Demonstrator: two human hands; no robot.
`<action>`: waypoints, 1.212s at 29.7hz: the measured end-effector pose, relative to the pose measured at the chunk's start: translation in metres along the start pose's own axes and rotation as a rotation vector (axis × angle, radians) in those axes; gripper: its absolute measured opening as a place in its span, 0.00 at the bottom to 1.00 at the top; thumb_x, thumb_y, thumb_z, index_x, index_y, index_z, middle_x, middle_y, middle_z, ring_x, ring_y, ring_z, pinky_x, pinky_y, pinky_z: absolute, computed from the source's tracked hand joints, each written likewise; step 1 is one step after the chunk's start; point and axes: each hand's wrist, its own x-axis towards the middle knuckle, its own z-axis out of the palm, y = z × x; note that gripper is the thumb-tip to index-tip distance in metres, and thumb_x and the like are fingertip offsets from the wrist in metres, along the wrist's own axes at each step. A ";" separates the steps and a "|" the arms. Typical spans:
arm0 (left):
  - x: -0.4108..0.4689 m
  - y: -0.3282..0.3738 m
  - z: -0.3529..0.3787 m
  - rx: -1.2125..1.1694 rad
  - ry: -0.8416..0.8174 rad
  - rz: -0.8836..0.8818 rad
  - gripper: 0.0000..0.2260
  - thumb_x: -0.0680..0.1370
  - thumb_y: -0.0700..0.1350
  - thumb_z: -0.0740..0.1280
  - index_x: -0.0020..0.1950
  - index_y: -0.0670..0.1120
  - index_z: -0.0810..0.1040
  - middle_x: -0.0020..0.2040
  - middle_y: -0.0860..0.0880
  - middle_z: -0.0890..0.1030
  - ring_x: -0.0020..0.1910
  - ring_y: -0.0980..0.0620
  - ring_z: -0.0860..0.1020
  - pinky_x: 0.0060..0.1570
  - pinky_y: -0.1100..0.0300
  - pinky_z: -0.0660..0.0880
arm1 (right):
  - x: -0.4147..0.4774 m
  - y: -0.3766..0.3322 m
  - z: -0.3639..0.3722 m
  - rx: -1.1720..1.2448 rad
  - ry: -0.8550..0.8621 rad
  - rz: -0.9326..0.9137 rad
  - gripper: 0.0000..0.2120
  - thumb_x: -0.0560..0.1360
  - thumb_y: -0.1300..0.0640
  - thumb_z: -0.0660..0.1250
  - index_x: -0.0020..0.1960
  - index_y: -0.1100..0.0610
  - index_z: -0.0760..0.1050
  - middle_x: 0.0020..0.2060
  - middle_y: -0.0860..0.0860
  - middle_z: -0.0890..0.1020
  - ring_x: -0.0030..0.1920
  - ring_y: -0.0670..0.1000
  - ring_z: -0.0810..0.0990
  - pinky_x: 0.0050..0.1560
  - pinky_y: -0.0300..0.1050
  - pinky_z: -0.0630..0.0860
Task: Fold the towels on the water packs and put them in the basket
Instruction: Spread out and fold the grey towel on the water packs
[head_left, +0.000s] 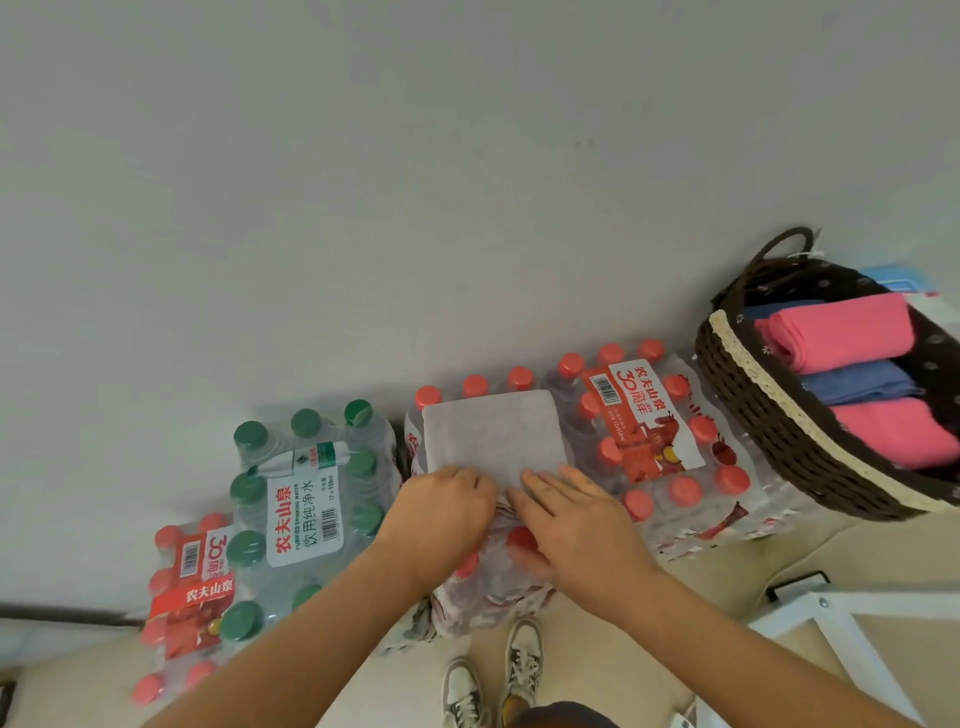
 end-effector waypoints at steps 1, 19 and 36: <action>0.003 -0.005 -0.005 -0.046 -0.025 -0.019 0.11 0.59 0.44 0.75 0.33 0.47 0.73 0.28 0.49 0.76 0.26 0.48 0.76 0.21 0.60 0.70 | 0.000 0.002 -0.002 -0.003 0.016 -0.001 0.22 0.68 0.43 0.66 0.55 0.56 0.81 0.53 0.54 0.84 0.50 0.52 0.83 0.62 0.51 0.73; -0.038 0.015 0.014 -0.245 0.180 -0.053 0.11 0.72 0.45 0.58 0.50 0.48 0.76 0.47 0.50 0.80 0.46 0.51 0.78 0.50 0.62 0.74 | -0.009 0.003 -0.022 0.151 -0.087 -0.027 0.08 0.74 0.52 0.58 0.49 0.52 0.73 0.42 0.48 0.79 0.42 0.49 0.80 0.62 0.45 0.64; 0.016 -0.021 -0.011 -0.449 -0.103 -0.288 0.12 0.82 0.51 0.54 0.56 0.45 0.71 0.53 0.47 0.75 0.48 0.47 0.75 0.48 0.52 0.72 | 0.021 0.030 -0.026 0.591 -0.117 0.468 0.12 0.80 0.47 0.58 0.53 0.55 0.74 0.46 0.50 0.79 0.45 0.51 0.75 0.42 0.47 0.69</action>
